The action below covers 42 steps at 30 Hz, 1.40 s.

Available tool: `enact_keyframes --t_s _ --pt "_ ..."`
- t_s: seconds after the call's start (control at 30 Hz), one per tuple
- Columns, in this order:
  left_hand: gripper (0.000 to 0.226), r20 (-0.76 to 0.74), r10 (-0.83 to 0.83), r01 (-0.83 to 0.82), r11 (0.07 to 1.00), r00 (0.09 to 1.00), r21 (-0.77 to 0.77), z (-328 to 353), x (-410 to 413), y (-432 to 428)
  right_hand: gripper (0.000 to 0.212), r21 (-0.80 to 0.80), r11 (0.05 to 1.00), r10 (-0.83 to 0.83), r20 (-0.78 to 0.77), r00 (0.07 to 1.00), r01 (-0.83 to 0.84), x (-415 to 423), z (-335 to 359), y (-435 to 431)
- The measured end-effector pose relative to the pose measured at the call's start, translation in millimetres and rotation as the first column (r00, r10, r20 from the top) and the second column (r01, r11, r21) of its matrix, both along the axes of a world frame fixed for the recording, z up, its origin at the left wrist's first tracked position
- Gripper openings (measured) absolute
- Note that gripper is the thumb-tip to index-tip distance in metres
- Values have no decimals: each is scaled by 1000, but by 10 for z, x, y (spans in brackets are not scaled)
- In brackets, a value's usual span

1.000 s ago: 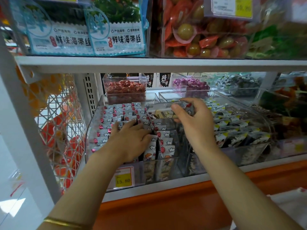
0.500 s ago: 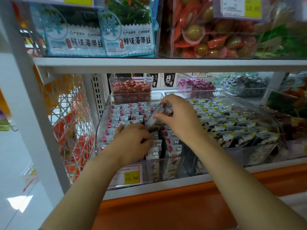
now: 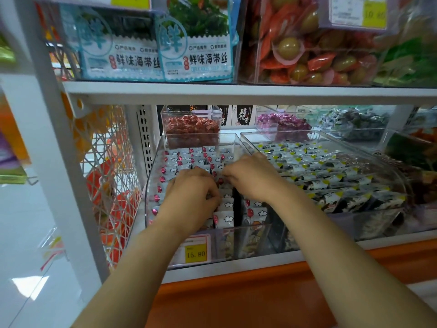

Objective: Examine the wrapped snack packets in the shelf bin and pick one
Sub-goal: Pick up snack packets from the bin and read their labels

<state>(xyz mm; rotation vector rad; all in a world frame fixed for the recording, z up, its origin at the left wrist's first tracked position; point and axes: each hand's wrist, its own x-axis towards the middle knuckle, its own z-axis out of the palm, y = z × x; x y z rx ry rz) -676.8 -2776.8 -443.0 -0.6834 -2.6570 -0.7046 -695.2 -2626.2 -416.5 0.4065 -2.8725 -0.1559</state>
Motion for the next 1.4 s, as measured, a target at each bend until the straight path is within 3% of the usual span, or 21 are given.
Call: enact_keyframes --t_s 0.2,0.63,0.8,1.2,1.3,1.4 --pt "15 66 -43 42 999 997 9 6 34 19 41 88 996 -1 65 998 -4 38 8 -14" --pt "17 60 3 -9 993 998 114 90 6 -140 60 -237 971 -18 -2 1000 17 -18 -22 17" --pt "19 57 26 -30 997 998 72 81 -30 -191 44 -420 908 -24 -84 996 -14 -147 2 35" --pt "20 71 13 -16 999 997 51 66 -21 -228 10 -43 999 -23 7 1000 24 -586 26 -108" --pt "20 77 10 -15 998 997 58 62 -19 -235 13 -64 998 12 0 1000 -12 -579 36 -98" --pt "19 78 3 -10 997 997 82 61 -26 -244 15 -240 969 54 -3 999 -54 -513 111 -82"
